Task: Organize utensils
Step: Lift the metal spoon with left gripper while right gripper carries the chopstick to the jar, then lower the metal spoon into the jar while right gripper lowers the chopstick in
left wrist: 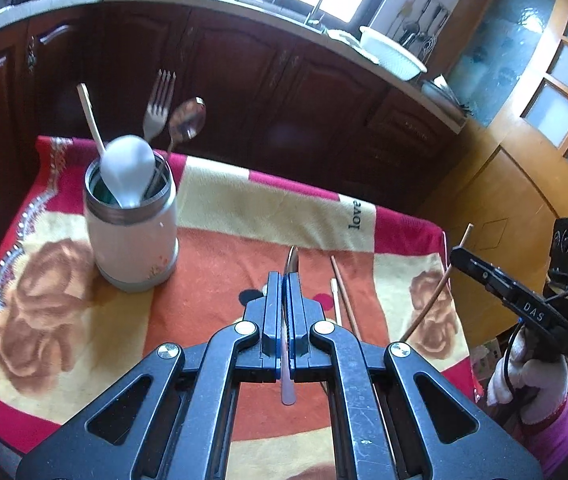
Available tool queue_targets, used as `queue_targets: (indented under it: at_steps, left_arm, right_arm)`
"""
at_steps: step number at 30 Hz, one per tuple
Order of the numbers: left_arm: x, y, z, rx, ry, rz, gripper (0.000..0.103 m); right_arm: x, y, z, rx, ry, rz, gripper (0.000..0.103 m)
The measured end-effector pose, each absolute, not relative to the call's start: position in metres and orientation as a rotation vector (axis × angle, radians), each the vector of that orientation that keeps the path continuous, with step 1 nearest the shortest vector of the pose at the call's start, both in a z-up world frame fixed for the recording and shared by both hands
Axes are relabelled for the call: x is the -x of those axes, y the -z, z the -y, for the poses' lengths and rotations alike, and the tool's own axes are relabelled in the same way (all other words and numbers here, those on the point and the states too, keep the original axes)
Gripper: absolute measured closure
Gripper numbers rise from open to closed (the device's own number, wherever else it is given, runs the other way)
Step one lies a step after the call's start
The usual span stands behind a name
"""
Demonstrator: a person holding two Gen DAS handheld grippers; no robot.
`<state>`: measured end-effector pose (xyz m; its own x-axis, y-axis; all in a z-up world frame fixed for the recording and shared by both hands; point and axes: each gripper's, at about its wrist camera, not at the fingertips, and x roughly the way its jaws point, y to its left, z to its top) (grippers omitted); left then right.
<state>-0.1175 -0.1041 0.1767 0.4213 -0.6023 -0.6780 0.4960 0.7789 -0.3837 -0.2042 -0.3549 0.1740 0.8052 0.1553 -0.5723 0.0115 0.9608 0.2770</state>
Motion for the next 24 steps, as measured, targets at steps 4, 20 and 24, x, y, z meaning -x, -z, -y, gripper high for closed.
queue_targets:
  at_steps: [4, 20, 24]
  left_arm:
    - [0.117, -0.191, 0.095, 0.120, 0.673, -0.870, 0.103]
    - [0.082, -0.233, 0.051, 0.104, 0.550, -0.758, 0.103]
    - [0.067, -0.241, 0.043, 0.103, 0.518, -0.739, 0.103]
  right_arm:
    - [0.195, -0.195, 0.340, -0.236, -0.105, -0.601, 0.098]
    - [0.139, -0.257, 0.274, -0.099, -0.210, -0.526, 0.098]
    - [0.129, -0.268, 0.262, -0.082, -0.227, -0.509, 0.098]
